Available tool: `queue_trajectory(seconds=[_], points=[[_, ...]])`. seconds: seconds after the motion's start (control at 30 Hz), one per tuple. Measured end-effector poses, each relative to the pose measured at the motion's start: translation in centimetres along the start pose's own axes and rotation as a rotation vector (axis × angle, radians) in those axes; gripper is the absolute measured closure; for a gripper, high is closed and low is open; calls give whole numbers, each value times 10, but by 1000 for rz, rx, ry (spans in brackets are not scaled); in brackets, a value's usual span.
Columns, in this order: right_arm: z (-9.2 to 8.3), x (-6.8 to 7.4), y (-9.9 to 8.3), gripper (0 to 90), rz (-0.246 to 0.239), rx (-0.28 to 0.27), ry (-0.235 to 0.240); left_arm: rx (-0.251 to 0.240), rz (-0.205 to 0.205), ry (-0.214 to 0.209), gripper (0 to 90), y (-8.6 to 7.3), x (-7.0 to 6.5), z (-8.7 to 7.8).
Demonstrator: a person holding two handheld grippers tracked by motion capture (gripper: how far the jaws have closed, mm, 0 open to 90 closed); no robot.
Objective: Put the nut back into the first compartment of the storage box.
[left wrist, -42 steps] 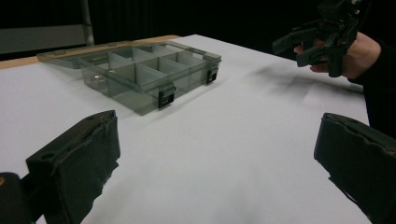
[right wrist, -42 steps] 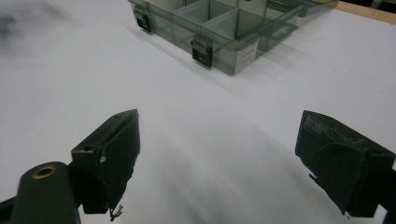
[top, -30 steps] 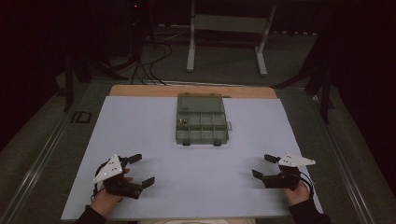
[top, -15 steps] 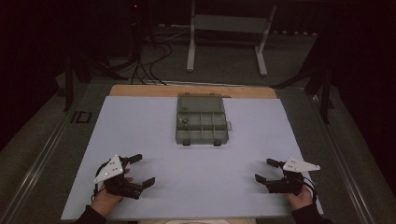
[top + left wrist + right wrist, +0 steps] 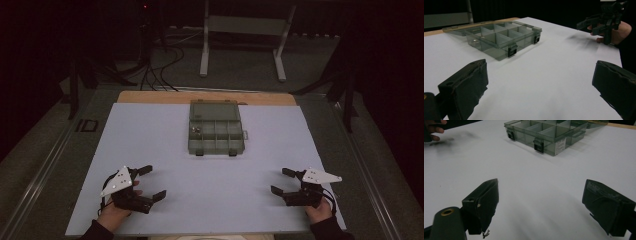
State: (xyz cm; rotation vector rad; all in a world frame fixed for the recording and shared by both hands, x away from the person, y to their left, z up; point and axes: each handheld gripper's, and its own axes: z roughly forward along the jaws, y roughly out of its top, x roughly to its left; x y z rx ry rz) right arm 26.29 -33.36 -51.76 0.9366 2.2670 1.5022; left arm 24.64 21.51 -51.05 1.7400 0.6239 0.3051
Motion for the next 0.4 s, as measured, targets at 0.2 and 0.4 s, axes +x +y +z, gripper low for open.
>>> queue_trajectory(seconds=[0.2,0.4], points=[[-1,3,3,139,-3,-19,22,2,-3,1,10,0,0,0],[-1,4,3,139,-7,-13,28,4,-4,0,10,0,0,0]])
